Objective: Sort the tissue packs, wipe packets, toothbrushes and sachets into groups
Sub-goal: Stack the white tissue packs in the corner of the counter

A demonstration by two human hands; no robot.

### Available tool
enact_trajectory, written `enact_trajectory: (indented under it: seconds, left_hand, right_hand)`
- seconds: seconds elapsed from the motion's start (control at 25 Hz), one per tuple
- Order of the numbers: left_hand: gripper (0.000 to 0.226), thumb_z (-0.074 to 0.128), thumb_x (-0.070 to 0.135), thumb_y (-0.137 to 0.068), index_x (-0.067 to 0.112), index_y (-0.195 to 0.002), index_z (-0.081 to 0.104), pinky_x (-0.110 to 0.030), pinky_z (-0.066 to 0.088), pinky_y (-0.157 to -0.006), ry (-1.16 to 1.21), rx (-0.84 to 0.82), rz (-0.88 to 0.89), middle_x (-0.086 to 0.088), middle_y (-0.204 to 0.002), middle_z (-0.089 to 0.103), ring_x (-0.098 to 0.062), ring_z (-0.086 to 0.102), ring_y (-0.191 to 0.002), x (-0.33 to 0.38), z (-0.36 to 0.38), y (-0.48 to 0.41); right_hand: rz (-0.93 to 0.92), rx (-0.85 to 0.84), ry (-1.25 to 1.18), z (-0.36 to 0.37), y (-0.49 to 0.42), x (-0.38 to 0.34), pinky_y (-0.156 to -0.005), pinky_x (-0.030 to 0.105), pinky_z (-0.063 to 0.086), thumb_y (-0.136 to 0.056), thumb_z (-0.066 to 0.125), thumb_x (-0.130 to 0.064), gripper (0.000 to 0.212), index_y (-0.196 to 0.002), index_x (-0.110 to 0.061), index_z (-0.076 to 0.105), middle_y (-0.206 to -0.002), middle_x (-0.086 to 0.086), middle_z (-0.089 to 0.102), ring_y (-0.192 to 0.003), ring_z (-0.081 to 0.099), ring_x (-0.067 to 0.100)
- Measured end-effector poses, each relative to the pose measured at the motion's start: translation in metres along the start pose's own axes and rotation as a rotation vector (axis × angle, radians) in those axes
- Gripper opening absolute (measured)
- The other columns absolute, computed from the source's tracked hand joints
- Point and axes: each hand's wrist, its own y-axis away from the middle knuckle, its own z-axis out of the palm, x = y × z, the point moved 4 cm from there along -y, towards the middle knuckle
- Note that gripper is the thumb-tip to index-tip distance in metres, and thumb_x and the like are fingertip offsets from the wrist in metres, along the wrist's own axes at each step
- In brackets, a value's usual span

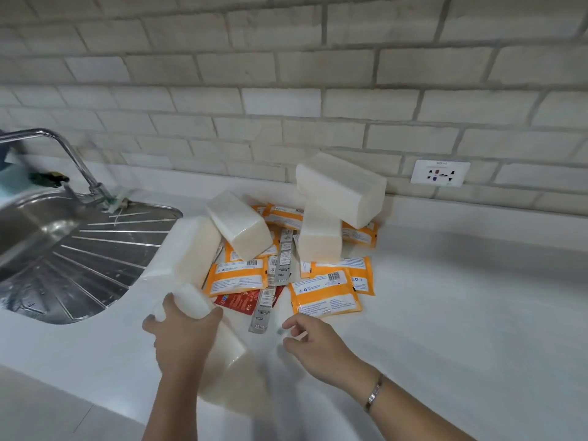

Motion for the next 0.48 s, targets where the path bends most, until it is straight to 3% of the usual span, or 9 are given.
enact_trajectory:
  seconds: [0.16, 0.28, 0.4, 0.48]
  left_hand:
    - [0.091, 0.080, 0.037, -0.079, 0.033, -0.154, 0.028, -0.052, 0.048, -0.092, 0.123, -0.009, 0.093, -0.012, -0.155, 0.021, -0.041, 0.055, -0.103, 0.014, -0.021, 0.013]
    - [0.087, 0.079, 0.040, -0.077, 0.044, -0.150, 0.033, -0.051, 0.048, -0.101, 0.437, -0.108, 0.160, -0.005, -0.152, 0.036, -0.031, 0.057, -0.113, 0.042, -0.028, 0.021]
    - [0.067, 0.068, 0.031, -0.079, 0.034, -0.143, 0.049, -0.050, 0.055, -0.093, 0.938, -0.379, 0.188, -0.008, -0.139, 0.061, -0.030, 0.066, -0.114, 0.073, -0.007, 0.040]
    - [0.059, 0.062, 0.022, -0.085, 0.024, -0.144, 0.053, -0.048, 0.059, -0.084, 1.138, -0.592, 0.119, -0.017, -0.135, 0.064, -0.035, 0.066, -0.111, 0.089, 0.021, 0.062]
  right_hand:
    - [0.019, 0.017, -0.081, -0.009, 0.000, -0.007, -0.081, 0.020, 0.048, -0.096, 0.063, -0.031, 0.024, -0.120, -0.031, 0.065, -0.112, -0.011, 0.060, -0.102, 0.060, 0.006]
    - [0.071, 0.007, -0.267, -0.023, 0.006, -0.016, -0.080, 0.022, 0.048, -0.097, 0.062, -0.042, 0.023, -0.117, -0.033, 0.067, -0.113, -0.009, 0.066, -0.101, 0.062, 0.005]
    - [0.174, -0.052, -0.548, -0.036, 0.017, -0.018, -0.087, 0.044, 0.062, -0.087, 0.057, -0.071, 0.045, -0.120, -0.042, 0.064, -0.121, -0.002, 0.070, -0.110, 0.068, 0.022]
    - [0.193, -0.132, -0.757, -0.044, 0.019, -0.016, -0.089, 0.056, 0.061, -0.083, 0.059, -0.077, 0.056, -0.129, -0.045, 0.062, -0.128, 0.004, 0.071, -0.114, 0.070, 0.031]
